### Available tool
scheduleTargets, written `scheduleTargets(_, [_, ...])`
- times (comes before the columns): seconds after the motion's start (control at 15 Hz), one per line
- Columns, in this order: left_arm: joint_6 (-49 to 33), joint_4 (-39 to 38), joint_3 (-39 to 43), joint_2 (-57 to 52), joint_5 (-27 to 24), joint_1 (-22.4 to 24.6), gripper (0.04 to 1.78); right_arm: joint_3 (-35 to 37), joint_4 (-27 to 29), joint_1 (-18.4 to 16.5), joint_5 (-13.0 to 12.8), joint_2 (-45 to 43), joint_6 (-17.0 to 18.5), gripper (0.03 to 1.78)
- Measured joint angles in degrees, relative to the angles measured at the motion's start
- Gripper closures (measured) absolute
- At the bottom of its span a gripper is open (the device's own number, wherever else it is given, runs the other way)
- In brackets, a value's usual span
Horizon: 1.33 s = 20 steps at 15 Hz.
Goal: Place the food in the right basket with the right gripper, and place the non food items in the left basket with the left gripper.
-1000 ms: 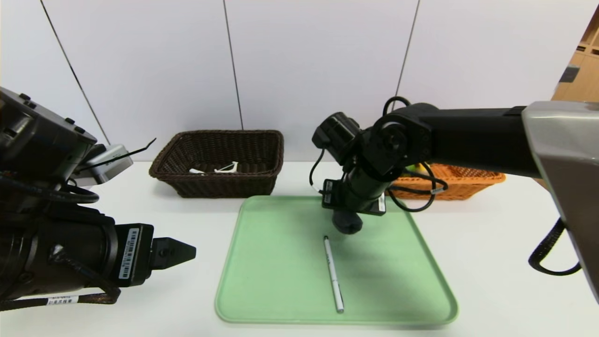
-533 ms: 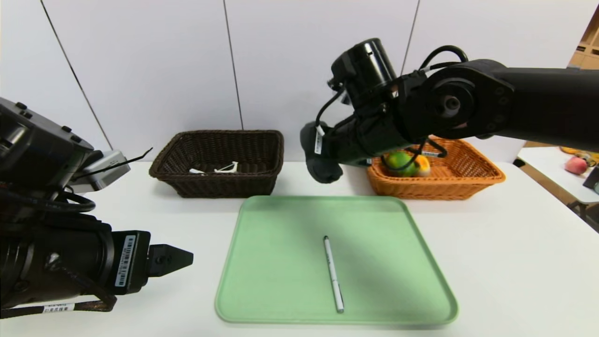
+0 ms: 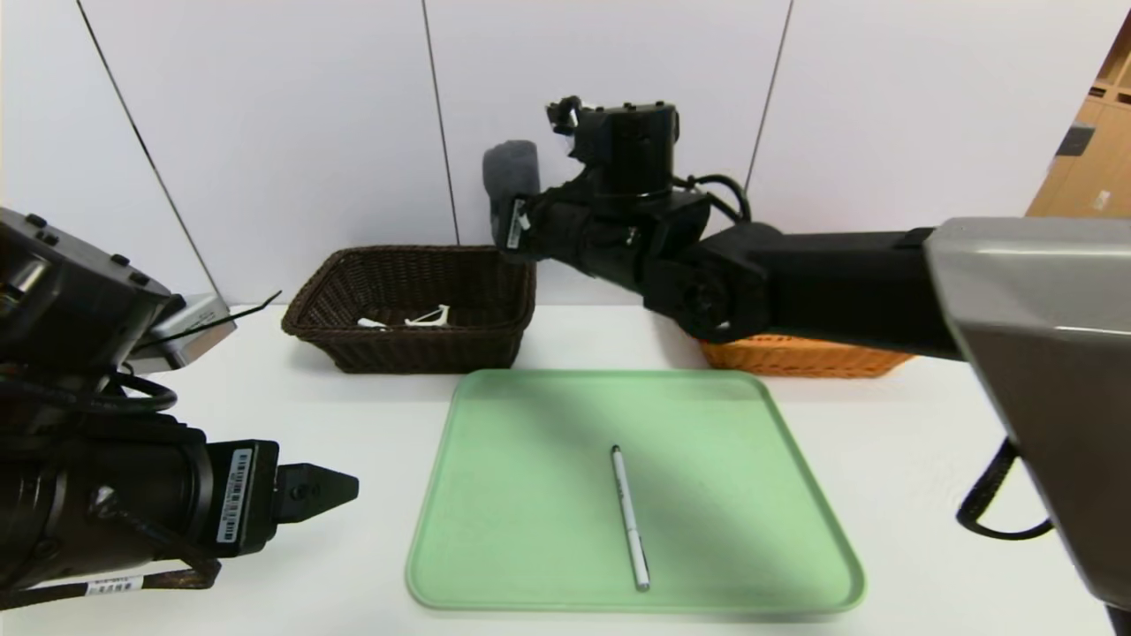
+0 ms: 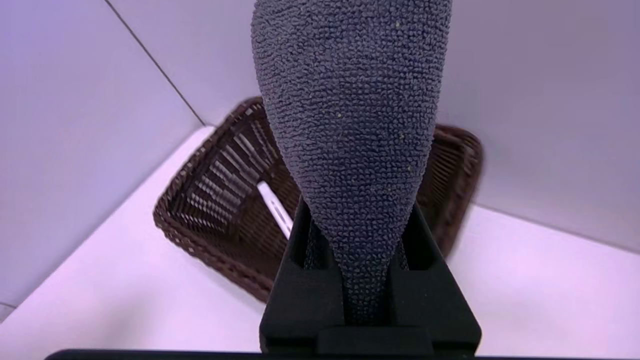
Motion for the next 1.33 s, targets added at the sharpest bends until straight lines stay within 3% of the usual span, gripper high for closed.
scheduleTargets(0.2, [0.3,-1.5,3.9,-1.2,-0.1,0.2,0.13,-0.3,-10.9,1.4,1.9,6.1,-0.2,1.58])
scheduleTargets(0.47, [0.4,-1.4,5.5,-2.5,-0.2,0.2,0.13,-0.3,-15.0,1.6,3.1,11.6,-0.2,1.58])
scheduleTargets(0.87, [0.5,-1.0,6.9,-3.0,0.8,0.3,0.13,-0.8,-17.6,0.3,3.1,14.8,-0.2,0.84])
scheduleTargets(1.33, [0.7,-1.0,8.2,-3.8,2.4,1.4,0.13,-0.9,-17.8,0.1,2.6,9.9,-0.4,0.4])
